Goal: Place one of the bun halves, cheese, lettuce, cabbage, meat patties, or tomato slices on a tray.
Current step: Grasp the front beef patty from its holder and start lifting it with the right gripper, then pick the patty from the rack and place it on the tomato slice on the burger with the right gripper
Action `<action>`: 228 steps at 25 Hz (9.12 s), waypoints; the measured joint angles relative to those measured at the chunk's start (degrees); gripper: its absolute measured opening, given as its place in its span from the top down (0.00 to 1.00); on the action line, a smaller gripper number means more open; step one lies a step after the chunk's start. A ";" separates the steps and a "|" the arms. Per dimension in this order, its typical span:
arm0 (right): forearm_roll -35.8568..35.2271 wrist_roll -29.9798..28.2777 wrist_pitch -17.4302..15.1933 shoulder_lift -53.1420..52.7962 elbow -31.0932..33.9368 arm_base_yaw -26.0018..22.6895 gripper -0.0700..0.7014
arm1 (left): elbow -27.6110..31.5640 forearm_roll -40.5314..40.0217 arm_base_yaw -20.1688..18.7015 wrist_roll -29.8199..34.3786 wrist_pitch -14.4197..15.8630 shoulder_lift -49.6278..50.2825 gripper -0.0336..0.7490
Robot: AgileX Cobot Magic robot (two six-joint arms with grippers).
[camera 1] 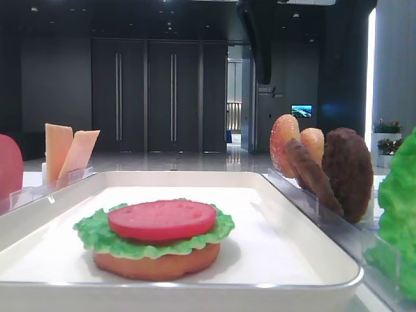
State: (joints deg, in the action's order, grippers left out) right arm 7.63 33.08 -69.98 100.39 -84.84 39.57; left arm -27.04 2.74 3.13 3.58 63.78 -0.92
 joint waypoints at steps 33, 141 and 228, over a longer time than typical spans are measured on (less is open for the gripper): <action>-0.29 -0.16 5.54 6.92 -0.07 0.00 0.29 | 0.00 0.00 0.00 0.00 0.00 0.00 0.96; -72.10 -56.08 23.51 -6.07 22.07 -5.06 0.76 | 0.00 -0.05 0.00 -0.05 0.00 0.00 0.96; -65.68 -58.62 29.20 0.63 25.56 -9.81 0.38 | 0.00 -0.16 0.00 -0.05 0.00 0.00 0.96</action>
State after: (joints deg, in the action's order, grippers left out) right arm -58.06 -25.54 -40.78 101.02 -59.28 29.76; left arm -27.04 2.58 3.13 3.53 63.78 -0.92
